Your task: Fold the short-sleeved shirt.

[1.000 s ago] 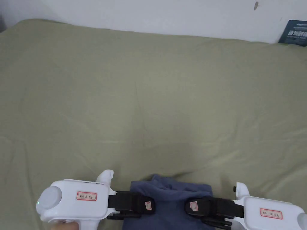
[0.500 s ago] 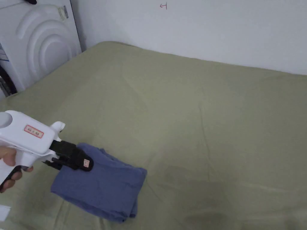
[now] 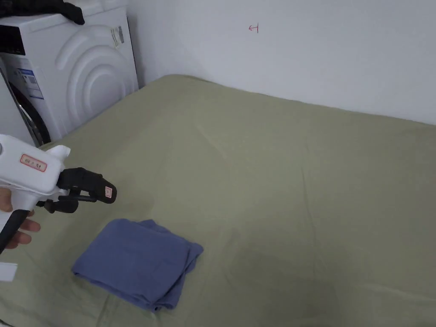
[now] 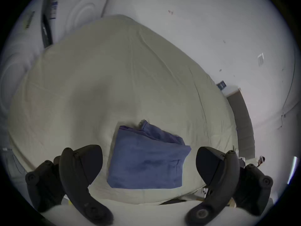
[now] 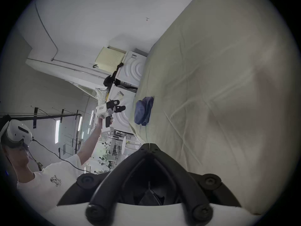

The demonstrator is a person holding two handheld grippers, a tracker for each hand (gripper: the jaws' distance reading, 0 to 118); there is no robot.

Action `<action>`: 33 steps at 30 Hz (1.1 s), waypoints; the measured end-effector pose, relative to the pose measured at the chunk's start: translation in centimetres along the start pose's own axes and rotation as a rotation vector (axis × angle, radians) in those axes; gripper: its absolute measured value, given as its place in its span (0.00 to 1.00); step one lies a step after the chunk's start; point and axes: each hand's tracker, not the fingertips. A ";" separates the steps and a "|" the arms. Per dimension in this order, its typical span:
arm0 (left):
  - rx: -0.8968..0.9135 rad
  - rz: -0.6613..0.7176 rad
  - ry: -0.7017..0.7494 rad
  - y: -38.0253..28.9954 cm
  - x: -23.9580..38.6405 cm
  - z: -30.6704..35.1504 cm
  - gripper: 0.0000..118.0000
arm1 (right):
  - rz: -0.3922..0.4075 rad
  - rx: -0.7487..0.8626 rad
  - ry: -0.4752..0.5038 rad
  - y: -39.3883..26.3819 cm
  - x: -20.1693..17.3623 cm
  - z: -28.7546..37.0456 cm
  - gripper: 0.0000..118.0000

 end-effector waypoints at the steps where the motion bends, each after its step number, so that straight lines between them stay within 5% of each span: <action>1: 0.010 0.011 -0.006 -0.6 0.3 0.7 0.98 | 0.006 0.011 0.004 -0.1 -0.2 0.4 0.01; 3: 0.023 0.014 -0.022 -2.1 2.0 1.3 0.88 | 0.020 0.035 0.020 -0.5 -0.9 1.2 0.01; 5: 0.104 -0.020 -0.033 -4.0 4.9 1.9 0.46 | 0.043 0.075 0.023 -0.7 -1.8 2.3 0.01; 6: 0.153 -0.024 -0.060 -5.0 6.6 2.0 0.14 | 0.059 0.100 0.029 -0.7 -2.4 3.0 0.01; 7: 0.170 -0.030 -0.080 -5.9 8.6 1.8 0.07 | 0.077 0.139 0.018 -0.7 -3.1 3.8 0.01; 11: 0.207 -0.115 -0.303 -10.1 17.6 0.8 0.06 | 0.192 0.286 -0.106 -0.4 -6.3 7.0 0.01; 14: 0.299 -0.292 -0.277 -14.5 26.8 -0.3 0.06 | 0.351 0.411 -0.293 -0.2 -10.0 8.7 0.01; 18: 0.541 -0.526 -0.062 -20.4 37.1 -2.7 0.06 | 0.601 0.620 -0.581 -0.9 -14.7 9.1 0.01; 21: 0.649 -0.520 -0.105 -23.2 41.9 -3.0 0.06 | 0.758 0.801 -0.805 -2.2 -17.4 8.4 0.01; 24: 0.824 -0.550 0.028 -24.9 44.8 -3.1 0.06 | 0.900 0.926 -1.011 -3.6 -19.2 7.4 0.01; 33: 0.927 -0.612 0.133 -25.6 46.4 -2.0 0.06 | 0.968 1.004 -1.017 -4.1 -21.8 7.7 0.01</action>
